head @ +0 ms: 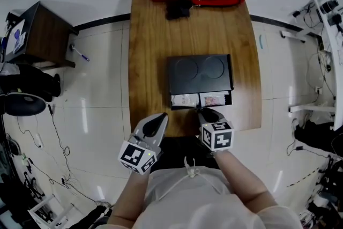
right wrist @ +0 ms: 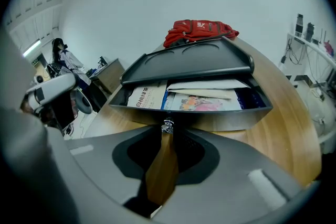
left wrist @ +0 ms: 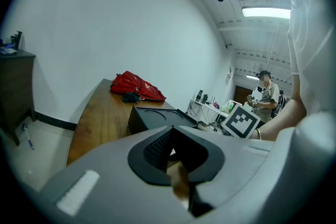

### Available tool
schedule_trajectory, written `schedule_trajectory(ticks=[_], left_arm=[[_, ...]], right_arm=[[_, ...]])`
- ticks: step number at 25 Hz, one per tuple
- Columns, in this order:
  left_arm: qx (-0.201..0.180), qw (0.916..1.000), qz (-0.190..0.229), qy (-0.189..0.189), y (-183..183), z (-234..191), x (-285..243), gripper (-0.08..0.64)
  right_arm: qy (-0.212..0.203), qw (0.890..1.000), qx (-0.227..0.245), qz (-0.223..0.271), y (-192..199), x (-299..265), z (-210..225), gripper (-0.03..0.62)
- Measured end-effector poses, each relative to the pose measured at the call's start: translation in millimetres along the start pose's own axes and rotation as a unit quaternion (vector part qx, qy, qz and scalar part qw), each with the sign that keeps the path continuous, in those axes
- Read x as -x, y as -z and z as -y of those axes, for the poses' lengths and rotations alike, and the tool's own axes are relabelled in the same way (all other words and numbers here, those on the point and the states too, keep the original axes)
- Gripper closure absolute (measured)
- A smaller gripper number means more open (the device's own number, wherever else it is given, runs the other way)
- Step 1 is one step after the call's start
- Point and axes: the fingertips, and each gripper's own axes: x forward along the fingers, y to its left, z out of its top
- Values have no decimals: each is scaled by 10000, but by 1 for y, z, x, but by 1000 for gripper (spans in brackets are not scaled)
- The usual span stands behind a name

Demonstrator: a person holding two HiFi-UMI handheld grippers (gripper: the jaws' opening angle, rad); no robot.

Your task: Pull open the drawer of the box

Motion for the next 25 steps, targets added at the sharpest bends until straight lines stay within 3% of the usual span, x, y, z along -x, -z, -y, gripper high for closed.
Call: schedule_trajectory(ticks=[9, 25], left_arm=[[15, 9998, 58, -203, 13, 5, 30, 554], [-21, 10000, 61, -41, 16, 22, 24, 554]], right_arm=[[41, 9999, 45, -99, 35, 18, -3, 517], [-111, 9995, 133, -260, 59, 29, -15, 517]])
